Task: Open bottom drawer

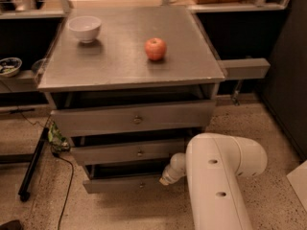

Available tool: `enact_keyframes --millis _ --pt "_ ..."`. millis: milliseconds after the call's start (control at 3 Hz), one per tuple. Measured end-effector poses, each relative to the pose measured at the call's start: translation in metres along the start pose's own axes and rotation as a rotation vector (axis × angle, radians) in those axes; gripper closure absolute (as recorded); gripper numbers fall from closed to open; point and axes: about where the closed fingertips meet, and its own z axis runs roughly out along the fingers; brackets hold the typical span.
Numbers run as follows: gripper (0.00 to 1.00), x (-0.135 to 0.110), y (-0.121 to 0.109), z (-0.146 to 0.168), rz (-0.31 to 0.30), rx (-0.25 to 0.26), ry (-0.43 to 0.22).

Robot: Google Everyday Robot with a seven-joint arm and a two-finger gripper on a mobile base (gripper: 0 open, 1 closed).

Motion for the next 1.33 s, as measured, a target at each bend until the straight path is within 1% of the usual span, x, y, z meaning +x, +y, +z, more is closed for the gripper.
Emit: enact_keyframes --millis 333,667,1000,1333 --pt "1.0 -0.001 -0.001 -0.001 0.0 0.0 0.0" --pt "1.0 0.004 0.011 -0.008 0.02 -0.049 -0.006" --pt "1.0 0.003 0.011 -0.008 0.022 -0.051 -0.003" --pt "1.0 0.011 0.016 -0.008 0.037 -0.068 0.003"
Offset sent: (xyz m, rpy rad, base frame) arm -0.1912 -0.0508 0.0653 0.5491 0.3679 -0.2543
